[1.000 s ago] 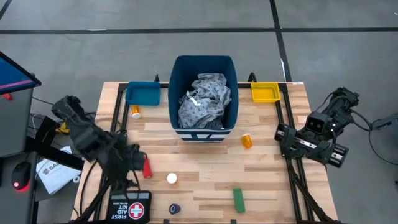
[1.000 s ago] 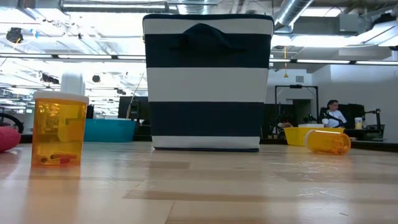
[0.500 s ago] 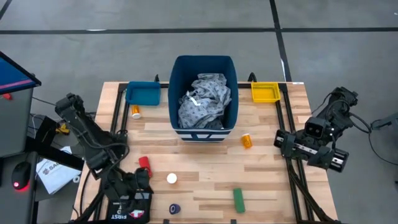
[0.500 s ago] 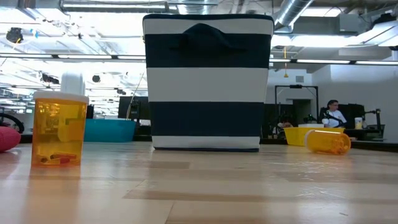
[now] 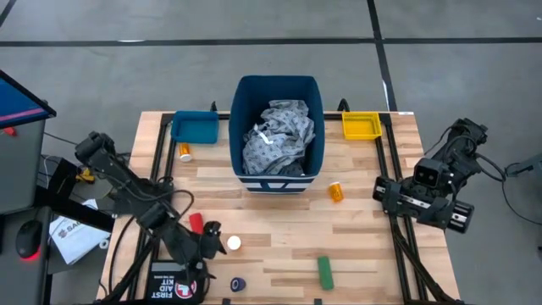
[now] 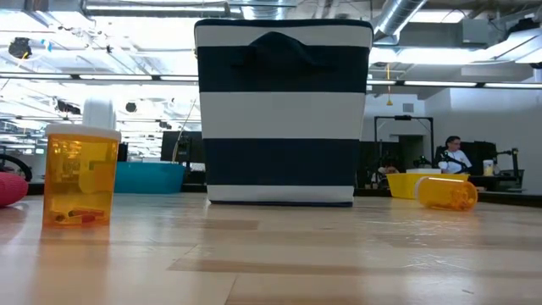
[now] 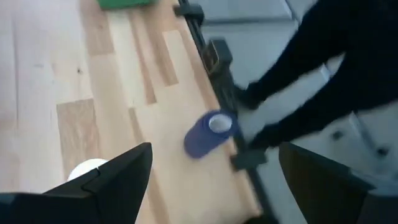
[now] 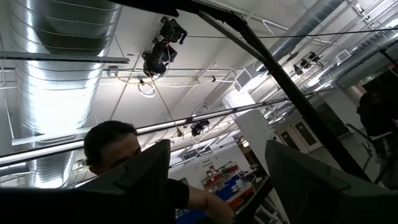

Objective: Pick & place medical supplies in basket/bin
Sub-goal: Put the bottom orange pill bottle into the blue bin

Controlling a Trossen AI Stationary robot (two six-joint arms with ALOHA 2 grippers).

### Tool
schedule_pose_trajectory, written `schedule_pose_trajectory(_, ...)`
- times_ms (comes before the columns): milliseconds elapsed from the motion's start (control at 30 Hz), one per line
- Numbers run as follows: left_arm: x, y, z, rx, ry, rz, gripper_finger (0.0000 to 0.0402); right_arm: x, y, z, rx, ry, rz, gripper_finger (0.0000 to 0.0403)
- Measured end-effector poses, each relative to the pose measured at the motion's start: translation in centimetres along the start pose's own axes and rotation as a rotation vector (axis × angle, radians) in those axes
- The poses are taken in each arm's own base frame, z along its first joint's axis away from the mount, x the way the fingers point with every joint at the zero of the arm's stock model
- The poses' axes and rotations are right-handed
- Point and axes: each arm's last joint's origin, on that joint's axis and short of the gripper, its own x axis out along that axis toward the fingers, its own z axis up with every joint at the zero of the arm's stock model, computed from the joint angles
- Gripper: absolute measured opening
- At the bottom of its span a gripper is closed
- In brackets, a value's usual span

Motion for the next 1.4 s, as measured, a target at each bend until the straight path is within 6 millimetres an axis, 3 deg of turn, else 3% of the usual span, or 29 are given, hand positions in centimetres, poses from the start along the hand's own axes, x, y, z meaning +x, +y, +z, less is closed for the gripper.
schedule_pose_trajectory(233, 2.3, 1.8, -0.6, 0.18, 0.088, 0.194, 0.034, 0.1, -0.1, -0.2, -0.001, 0.006, -0.005, 0.026)
schedule_pose_trajectory(367, 4.0, 3.1, -0.8, 0.162, 0.155, 0.222, 0.034, 0.1, -0.1, -0.2, -0.002, 0.007, -0.006, 0.026)
schedule_pose_trajectory(600, 6.3, 3.8, -1.6, 0.174, 0.232, 0.255, 0.034, 0.1, -0.1, -0.2, -0.001, 0.006, -0.005, 0.026)
schedule_pose_trajectory(1133, 7.7, 5.1, -4.3, 0.11, 0.269, 0.342, 0.034, 0.1, -0.1, -0.3, 0.005, 0.017, 0.001, 0.026)
schedule_pose_trajectory(1400, 7.8, 5.7, -4.0, 0.09, 0.238, 0.358, 0.034, 0.1, -0.1, -0.3, 0.005, 0.019, 0.0, 0.026)
